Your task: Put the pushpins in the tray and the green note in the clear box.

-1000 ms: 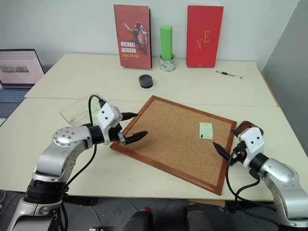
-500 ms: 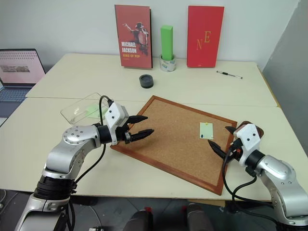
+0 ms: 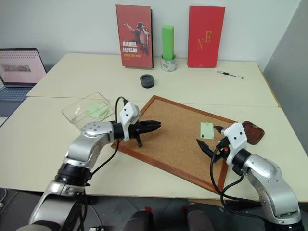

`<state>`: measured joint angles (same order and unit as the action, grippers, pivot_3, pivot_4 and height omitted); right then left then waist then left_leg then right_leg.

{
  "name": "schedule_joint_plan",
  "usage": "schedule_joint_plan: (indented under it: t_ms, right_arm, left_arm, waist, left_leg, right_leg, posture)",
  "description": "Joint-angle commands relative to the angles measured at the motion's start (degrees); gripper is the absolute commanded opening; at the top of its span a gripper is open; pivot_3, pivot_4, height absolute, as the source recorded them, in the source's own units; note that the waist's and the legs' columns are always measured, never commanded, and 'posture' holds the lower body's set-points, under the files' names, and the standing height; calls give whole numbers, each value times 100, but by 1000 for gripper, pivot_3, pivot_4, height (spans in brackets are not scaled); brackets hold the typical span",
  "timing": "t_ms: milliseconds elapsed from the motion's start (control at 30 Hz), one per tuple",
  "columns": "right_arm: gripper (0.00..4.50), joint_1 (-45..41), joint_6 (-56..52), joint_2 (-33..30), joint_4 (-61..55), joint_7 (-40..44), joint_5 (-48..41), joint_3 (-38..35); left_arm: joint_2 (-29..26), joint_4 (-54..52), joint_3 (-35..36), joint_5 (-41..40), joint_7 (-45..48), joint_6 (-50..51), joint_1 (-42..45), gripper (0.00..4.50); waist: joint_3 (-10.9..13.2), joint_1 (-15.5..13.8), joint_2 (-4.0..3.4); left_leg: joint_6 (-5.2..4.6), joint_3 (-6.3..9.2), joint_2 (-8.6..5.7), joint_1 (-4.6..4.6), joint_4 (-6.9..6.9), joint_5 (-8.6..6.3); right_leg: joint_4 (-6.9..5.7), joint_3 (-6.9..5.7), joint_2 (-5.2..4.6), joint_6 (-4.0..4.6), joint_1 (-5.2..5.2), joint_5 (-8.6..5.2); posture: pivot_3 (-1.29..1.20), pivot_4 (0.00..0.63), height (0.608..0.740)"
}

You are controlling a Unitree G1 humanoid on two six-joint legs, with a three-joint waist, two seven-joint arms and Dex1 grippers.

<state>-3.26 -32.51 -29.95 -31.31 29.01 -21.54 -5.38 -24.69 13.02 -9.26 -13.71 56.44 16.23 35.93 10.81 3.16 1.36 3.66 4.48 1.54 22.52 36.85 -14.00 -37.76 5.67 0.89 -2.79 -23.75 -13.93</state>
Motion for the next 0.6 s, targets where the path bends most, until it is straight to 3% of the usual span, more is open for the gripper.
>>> schedule_joint_plan:
  t_ms: [33,267,600]
  right_arm:
    - [4500,-148,-7,49,-32,-138,22,-36]
    - [4500,-338,-225,187,141,-509,85,-109]
    - [4500,-1347,-389,241,1343,-618,351,147]
  left_arm:
    - [235,338,-149,132,126,-428,270,55]
    - [747,1342,-458,636,28,-1169,558,55]
    - [1098,2502,-593,1084,-12,-1865,686,55]
  waist:
    - [0,0,0]
    - [0,-6,0]
    - [0,8,0]
  left_leg:
    - [0,0,0,3,0,0]
    - [-1,4,-2,15,-2,0]
    - [-1,5,-3,15,2,0]
  right_leg:
    - [0,0,0,-4,-2,2]
    - [-1,-1,1,-8,-12,6]
    - [-14,0,2,-9,-16,7]
  posture:
    - [0,150,740]
    - [0,150,740]
    - [0,150,740]
